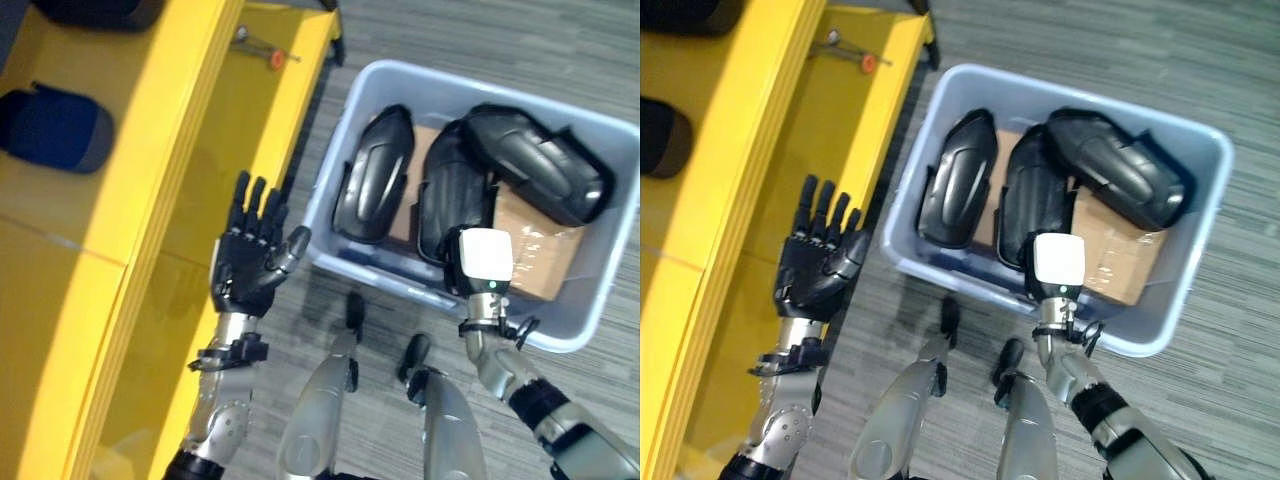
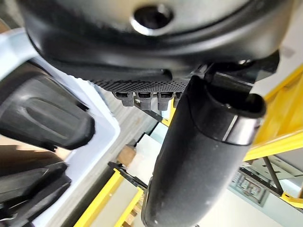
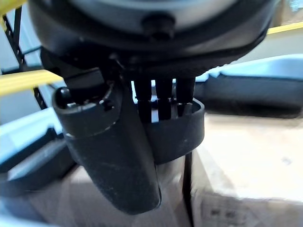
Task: Move parts from the plastic box to the shelf.
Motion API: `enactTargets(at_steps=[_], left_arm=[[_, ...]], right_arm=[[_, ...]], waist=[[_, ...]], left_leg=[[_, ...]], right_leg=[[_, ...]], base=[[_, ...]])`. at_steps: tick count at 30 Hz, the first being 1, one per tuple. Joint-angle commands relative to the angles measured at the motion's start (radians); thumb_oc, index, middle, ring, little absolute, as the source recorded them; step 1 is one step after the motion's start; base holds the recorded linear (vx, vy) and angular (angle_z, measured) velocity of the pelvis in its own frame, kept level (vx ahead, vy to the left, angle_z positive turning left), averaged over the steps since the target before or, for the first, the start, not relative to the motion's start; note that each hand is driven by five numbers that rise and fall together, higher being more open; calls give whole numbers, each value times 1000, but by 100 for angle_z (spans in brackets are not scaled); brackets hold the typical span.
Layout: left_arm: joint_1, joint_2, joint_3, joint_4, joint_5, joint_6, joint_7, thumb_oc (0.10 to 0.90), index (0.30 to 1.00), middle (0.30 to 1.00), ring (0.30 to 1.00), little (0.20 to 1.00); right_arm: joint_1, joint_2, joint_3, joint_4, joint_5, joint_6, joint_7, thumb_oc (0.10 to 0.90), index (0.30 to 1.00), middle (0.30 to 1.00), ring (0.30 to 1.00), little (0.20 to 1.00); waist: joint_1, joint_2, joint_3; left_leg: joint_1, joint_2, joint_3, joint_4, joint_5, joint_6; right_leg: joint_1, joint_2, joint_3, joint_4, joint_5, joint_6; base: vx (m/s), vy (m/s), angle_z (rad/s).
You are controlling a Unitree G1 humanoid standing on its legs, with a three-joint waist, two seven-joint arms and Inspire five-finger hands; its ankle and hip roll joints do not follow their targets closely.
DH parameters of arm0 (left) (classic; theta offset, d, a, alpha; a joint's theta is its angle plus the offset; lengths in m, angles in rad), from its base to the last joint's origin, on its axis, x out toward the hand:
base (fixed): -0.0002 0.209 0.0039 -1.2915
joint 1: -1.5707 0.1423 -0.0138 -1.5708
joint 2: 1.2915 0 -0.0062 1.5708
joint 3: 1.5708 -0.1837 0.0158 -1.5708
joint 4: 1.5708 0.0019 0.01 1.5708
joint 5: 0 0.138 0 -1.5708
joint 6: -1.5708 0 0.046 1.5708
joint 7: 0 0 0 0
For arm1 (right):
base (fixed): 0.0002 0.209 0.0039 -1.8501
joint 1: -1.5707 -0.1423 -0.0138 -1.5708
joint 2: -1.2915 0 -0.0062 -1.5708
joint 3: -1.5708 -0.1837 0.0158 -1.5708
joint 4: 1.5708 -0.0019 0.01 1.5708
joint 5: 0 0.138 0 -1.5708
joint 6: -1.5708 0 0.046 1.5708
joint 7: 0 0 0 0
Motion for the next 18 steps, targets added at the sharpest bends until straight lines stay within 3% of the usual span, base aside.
enactTargets(at_steps=[1,9,10,18], left_arm=[[-68,19,27,-142,18,-98,-62,900,1000,1000,1000,1000],[-48,23,55,-153,20,-68,-86,900,1000,1000,1000,1000],[-35,15,64,-155,44,-45,-71,900,1000,1000,1000,1000],[18,-3,96,-164,115,17,-34,900,1000,1000,1000,1000]], right_arm=[[15,-16,-43,-38,-50,-29,39,400,300,300,300,300],[35,-56,-79,-214,-45,-102,113,400,300,300,300,300],[49,-63,-96,-296,-12,-126,148,400,300,300,300,300],[136,-45,-148,-474,36,-220,212,400,300,300,300,300]], waist=[[-19,-26,-3],[-31,-54,-63],[-36,-62,-93],[-44,-76,-171]], left_leg=[[64,-2,10,-69,-21,-19],[115,9,3,-62,-38,-25],[145,9,-4,-62,-44,-27],[213,4,-23,-57,-64,-27]], right_leg=[[47,28,-4,-79,72,48],[113,41,17,-135,78,44],[149,44,23,-158,79,42],[244,40,22,-207,74,36]], base=[[43,-27,-8],[54,-31,-2],[102,-40,-4],[68,-44,-4]])
